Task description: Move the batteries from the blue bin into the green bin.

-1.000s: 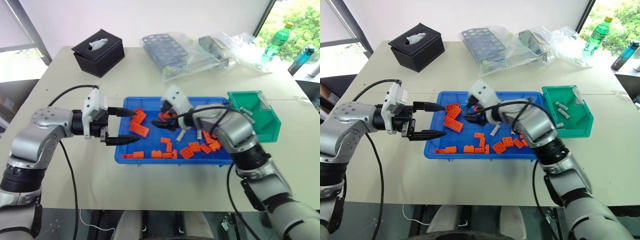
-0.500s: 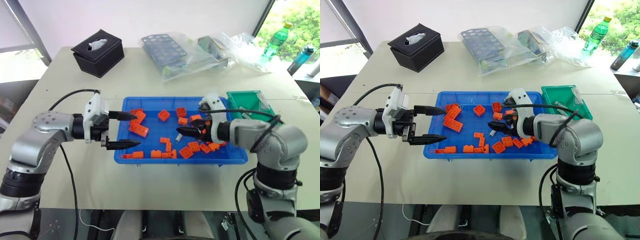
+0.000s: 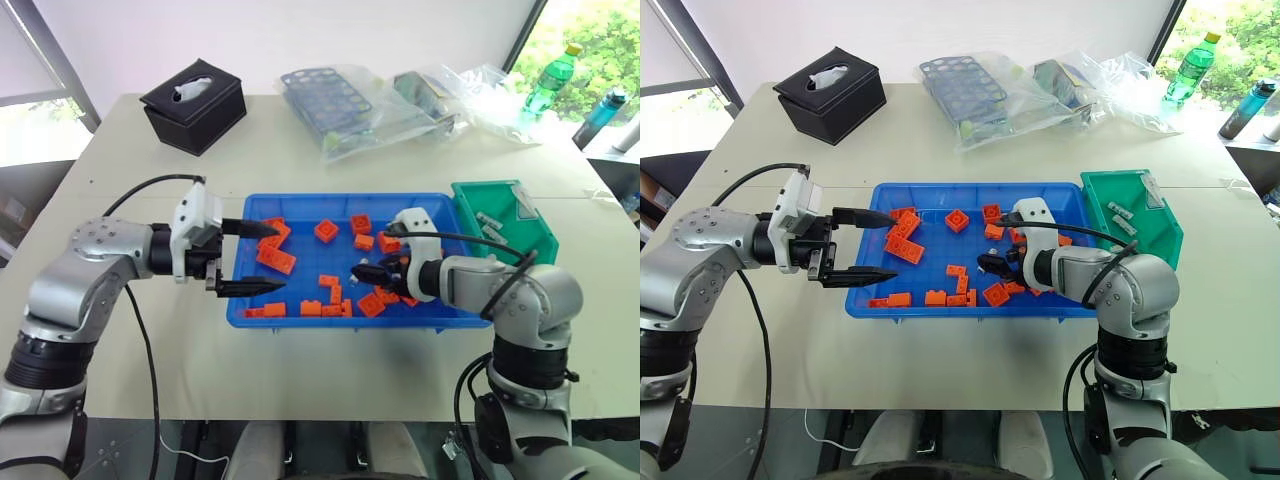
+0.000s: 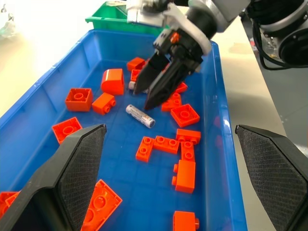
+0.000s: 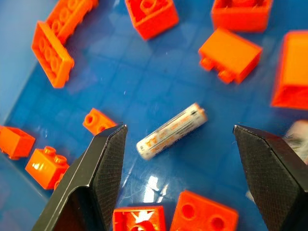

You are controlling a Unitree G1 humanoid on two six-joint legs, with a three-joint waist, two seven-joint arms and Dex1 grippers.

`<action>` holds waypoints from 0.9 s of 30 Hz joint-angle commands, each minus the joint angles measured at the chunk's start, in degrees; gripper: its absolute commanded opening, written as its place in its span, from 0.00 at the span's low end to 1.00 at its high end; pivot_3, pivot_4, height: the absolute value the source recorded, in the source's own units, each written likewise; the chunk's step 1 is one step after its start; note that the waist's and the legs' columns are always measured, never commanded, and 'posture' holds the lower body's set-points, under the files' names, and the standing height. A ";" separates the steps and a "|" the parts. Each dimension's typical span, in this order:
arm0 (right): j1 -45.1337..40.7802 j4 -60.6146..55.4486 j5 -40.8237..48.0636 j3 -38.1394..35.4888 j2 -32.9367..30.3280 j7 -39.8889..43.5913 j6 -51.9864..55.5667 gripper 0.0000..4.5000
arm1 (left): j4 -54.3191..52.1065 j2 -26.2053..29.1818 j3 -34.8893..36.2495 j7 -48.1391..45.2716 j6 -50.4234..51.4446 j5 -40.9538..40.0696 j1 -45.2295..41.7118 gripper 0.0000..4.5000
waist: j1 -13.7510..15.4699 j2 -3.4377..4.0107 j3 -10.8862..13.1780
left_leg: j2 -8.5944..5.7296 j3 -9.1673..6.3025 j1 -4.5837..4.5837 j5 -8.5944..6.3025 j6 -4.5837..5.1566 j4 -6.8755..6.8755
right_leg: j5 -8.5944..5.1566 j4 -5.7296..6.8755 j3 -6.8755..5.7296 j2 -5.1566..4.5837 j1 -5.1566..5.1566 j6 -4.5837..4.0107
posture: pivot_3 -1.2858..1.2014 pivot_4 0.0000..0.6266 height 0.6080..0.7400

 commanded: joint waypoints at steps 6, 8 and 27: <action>0.24 -0.10 -2.79 13.76 -6.87 3.79 -7.67 0.80 | -1.35 -0.21 0.84 0.58 -0.63 -0.29 -0.21 1.00 | 0.05 0.00 0.00 | -0.01 0.00 0.00 0.00 0.01 0.00 | 0.00 -0.01 0.00 0.00 0.00 0.00 | 0.52 0.24 0.82; 1.34 0.76 -4.66 17.94 -9.54 5.12 -11.99 0.80 | -1.13 -0.23 0.87 0.56 -0.75 -0.27 0.13 1.00 | 0.04 -0.01 0.00 | -0.01 0.00 0.00 -0.01 0.02 0.00 | 0.00 -0.03 0.00 0.00 0.01 0.00 | 0.52 0.24 0.82; 1.21 5.86 -7.41 17.81 -7.19 6.70 -17.37 0.64 | 2.29 -1.78 0.42 0.12 -3.78 1.12 -0.36 1.00 | 0.06 -0.08 -0.05 | 0.02 -0.01 0.06 -0.01 0.01 0.01 | 0.00 -0.04 0.00 0.01 0.08 0.00 | 0.52 0.24 0.82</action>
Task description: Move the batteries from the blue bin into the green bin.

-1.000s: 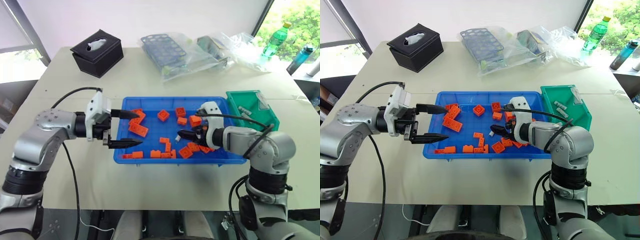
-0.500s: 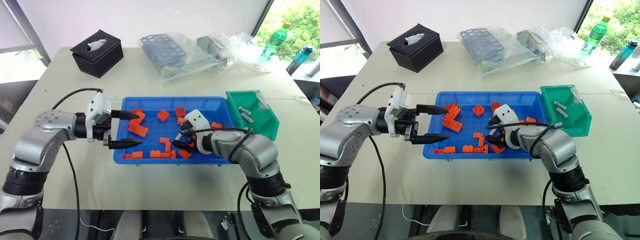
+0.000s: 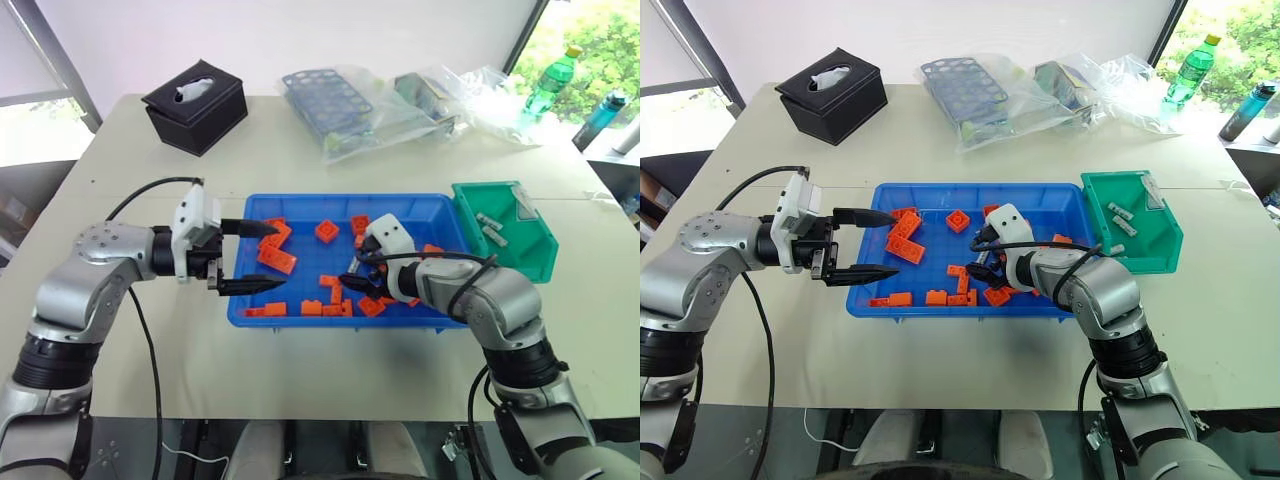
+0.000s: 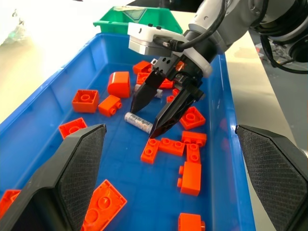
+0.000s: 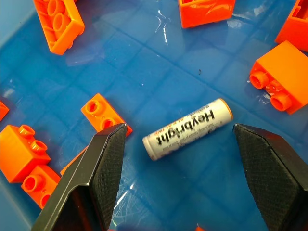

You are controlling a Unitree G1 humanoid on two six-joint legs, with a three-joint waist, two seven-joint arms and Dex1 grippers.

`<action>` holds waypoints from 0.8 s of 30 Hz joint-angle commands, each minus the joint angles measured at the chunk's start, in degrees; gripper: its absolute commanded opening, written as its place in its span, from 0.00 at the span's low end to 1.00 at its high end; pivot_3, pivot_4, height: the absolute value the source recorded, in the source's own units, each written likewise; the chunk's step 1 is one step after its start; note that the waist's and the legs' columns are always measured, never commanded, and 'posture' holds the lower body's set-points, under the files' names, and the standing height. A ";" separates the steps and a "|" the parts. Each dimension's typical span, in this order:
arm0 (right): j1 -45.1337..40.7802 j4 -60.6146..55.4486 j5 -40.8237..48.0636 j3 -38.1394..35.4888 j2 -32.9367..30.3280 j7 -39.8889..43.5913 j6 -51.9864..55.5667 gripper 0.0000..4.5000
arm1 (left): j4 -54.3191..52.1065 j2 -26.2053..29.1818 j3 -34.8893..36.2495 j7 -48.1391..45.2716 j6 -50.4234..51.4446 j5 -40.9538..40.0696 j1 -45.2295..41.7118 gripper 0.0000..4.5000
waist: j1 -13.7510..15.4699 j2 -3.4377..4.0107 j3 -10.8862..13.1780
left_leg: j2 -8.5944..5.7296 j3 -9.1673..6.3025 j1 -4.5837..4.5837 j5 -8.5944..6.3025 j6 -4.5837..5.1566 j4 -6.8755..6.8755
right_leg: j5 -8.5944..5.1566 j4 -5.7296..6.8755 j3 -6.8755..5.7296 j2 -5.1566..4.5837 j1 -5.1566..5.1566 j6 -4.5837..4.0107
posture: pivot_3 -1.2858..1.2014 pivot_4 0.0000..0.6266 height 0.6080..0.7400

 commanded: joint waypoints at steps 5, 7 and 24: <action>0.71 0.50 -0.86 0.60 0.19 0.56 0.24 0.09 | -0.05 -0.15 0.37 -0.50 -1.38 0.42 -0.86 1.00 | -0.03 0.00 0.00 | 0.00 0.00 0.00 0.00 0.00 0.00 | 0.00 0.00 0.00 0.00 -0.01 0.00 | 0.52 0.24 0.82; 0.84 0.16 -1.08 0.44 0.17 0.49 0.47 0.01 | 0.06 -0.11 0.40 -0.58 -1.50 0.42 -0.83 1.00 | -0.04 0.00 0.00 | 0.00 0.00 0.00 0.00 0.00 0.00 | 0.00 0.00 0.00 0.00 -0.01 0.00 | 0.52 0.24 0.82; 1.77 -7.41 4.84 -33.71 -19.19 7.00 4.55 0.01 | -0.03 -2.57 0.99 0.40 -4.10 0.64 2.82 1.00 | 0.17 0.00 0.01 | -0.05 -0.10 -0.04 -0.08 0.13 -0.03 | 0.00 -0.12 -0.02 -0.06 0.07 0.00 | 0.52 0.24 0.82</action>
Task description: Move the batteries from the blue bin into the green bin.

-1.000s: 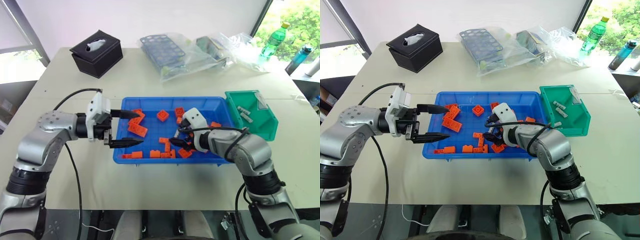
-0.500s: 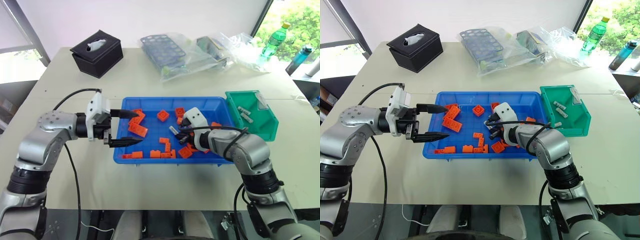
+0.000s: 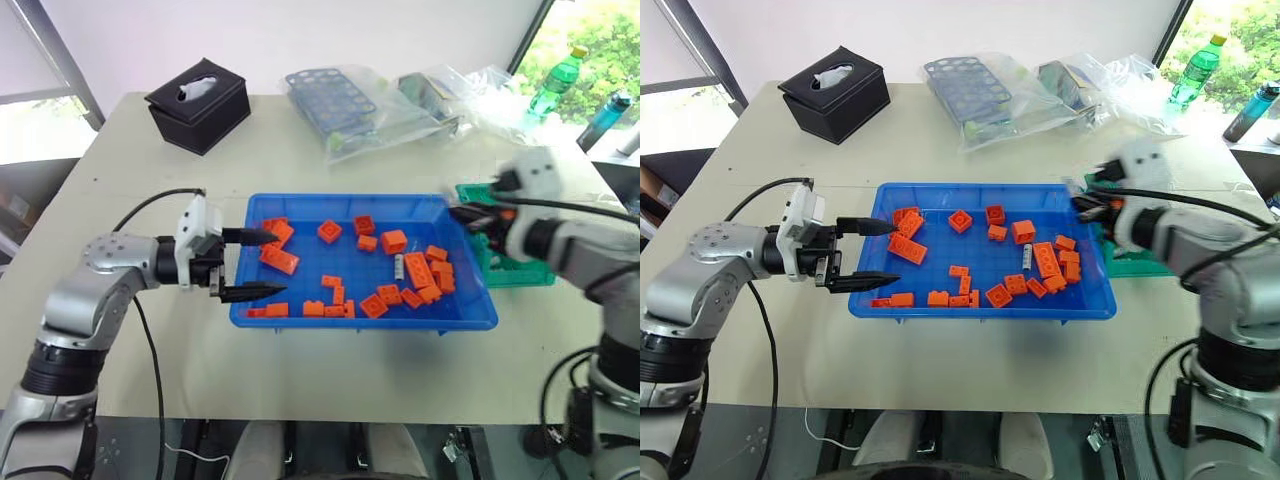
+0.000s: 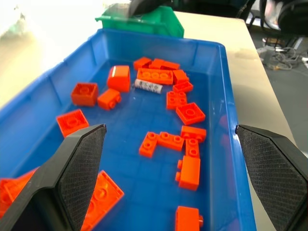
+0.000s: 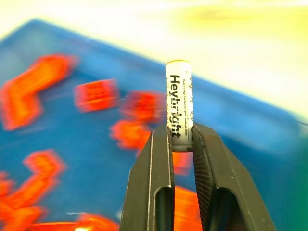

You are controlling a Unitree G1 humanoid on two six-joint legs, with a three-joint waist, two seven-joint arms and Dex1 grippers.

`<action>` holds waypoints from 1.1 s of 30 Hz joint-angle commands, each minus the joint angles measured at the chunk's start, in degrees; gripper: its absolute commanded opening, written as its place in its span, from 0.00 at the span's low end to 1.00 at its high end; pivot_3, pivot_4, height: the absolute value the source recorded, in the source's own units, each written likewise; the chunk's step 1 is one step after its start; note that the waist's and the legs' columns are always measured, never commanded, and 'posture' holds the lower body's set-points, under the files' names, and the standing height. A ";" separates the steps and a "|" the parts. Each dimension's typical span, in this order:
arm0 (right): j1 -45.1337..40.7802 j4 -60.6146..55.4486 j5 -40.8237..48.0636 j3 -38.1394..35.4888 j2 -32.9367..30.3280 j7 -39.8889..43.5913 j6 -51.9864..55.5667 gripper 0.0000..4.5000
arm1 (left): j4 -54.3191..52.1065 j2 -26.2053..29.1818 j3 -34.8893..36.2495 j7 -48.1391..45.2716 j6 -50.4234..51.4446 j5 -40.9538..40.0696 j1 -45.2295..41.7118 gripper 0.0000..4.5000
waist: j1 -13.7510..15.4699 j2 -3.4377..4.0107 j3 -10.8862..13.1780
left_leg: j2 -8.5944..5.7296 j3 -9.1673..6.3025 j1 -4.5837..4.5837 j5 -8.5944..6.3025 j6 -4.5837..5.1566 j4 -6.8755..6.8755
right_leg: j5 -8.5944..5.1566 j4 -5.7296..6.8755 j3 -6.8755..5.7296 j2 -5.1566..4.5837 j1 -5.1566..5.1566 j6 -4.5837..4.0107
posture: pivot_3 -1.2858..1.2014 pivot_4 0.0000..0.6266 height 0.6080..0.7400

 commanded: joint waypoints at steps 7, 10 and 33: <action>4.28 9.43 -4.41 -4.96 -1.74 -2.75 -7.53 0.24 | 0.10 -1.78 0.13 0.86 -2.32 0.60 -1.39 1.00 | -0.15 0.01 0.00 | 0.08 0.06 0.04 0.02 -0.02 0.00 | 0.00 0.03 0.03 0.07 -0.01 0.00 | 0.52 0.24 0.82; 4.31 10.63 -6.59 -3.38 -2.15 -4.09 -11.27 0.56 | 0.49 -1.81 0.14 0.64 -2.09 0.58 -2.10 1.00 | -0.13 0.01 0.00 | 0.06 0.06 0.03 0.06 -0.10 0.01 | 0.00 0.03 0.03 0.06 -0.01 0.00 | 0.52 0.24 0.82; 4.04 -2.51 5.54 11.20 10.64 -2.60 6.85 0.77 | -3.07 -0.86 1.23 2.78 0.42 -0.12 -0.89 1.00 | -0.09 0.03 0.01 | 0.07 0.00 0.02 0.06 -0.09 0.02 | 0.00 0.02 0.03 0.05 0.01 0.00 | 0.52 0.24 0.82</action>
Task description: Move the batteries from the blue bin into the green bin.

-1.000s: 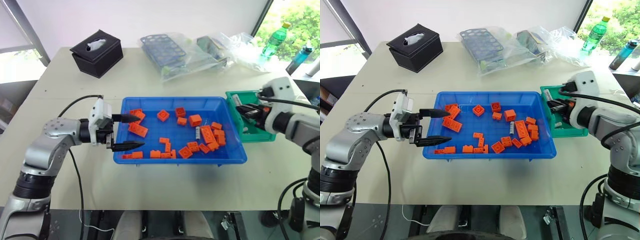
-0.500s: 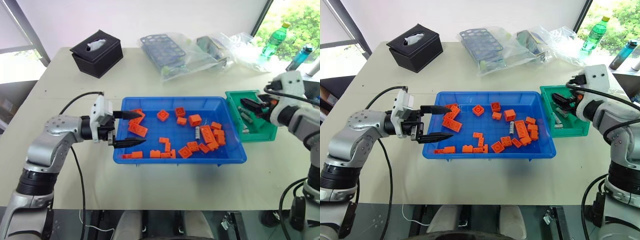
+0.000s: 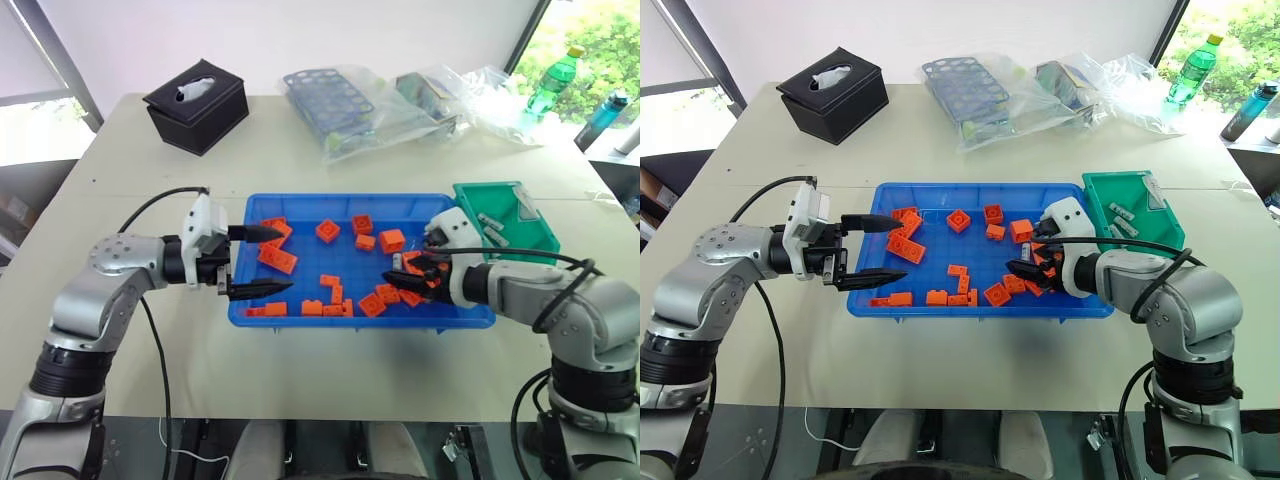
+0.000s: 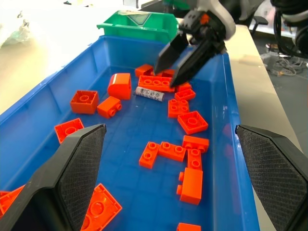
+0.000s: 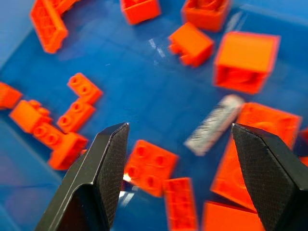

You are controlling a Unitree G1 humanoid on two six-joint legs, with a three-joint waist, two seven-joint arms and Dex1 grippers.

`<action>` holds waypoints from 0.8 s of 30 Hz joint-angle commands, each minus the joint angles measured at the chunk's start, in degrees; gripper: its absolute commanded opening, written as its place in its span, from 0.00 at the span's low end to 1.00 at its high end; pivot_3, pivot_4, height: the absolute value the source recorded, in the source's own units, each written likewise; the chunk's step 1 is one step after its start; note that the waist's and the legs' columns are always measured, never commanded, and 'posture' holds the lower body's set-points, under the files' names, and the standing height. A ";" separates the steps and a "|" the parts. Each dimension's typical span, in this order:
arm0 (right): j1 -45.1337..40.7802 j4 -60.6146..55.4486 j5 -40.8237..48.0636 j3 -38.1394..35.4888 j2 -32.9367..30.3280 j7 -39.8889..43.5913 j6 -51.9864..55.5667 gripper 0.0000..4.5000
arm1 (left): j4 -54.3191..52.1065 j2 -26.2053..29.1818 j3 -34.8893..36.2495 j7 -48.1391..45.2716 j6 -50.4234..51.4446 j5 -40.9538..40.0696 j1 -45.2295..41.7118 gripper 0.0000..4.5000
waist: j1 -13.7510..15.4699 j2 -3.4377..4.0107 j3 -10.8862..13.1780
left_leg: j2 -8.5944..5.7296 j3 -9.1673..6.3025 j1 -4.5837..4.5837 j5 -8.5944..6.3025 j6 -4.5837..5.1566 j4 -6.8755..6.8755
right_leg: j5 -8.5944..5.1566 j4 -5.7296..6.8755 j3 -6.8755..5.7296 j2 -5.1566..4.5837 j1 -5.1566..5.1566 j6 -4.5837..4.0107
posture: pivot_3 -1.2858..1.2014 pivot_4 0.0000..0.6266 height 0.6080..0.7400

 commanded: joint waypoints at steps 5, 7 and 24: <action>-0.76 3.74 -1.76 2.28 2.58 -1.75 -2.18 0.77 | -2.04 0.72 1.20 0.77 0.51 -0.89 -0.84 1.00 | -0.01 0.00 0.00 | -0.01 0.00 0.00 0.00 -0.01 0.00 | 0.00 0.01 0.00 0.01 -0.01 0.00 | 0.52 0.24 0.82; -0.63 4.71 -2.43 3.01 2.52 -1.87 -3.13 0.77 | -2.15 0.76 1.20 0.86 0.66 -0.94 -0.94 1.00 | 0.00 0.00 0.00 | -0.01 0.00 0.00 0.00 -0.01 0.00 | 0.00 0.01 0.00 0.02 -0.01 0.00 | 0.52 0.24 0.82; -1.91 -3.48 0.05 -3.66 1.32 -1.58 4.08 0.77 | -2.73 1.50 1.29 1.02 0.82 -1.33 -0.50 1.00 | 0.12 0.00 0.00 | -0.01 -0.01 0.00 -0.01 0.02 -0.01 | 0.00 0.01 0.00 0.01 -0.02 0.00 | 0.52 0.24 0.82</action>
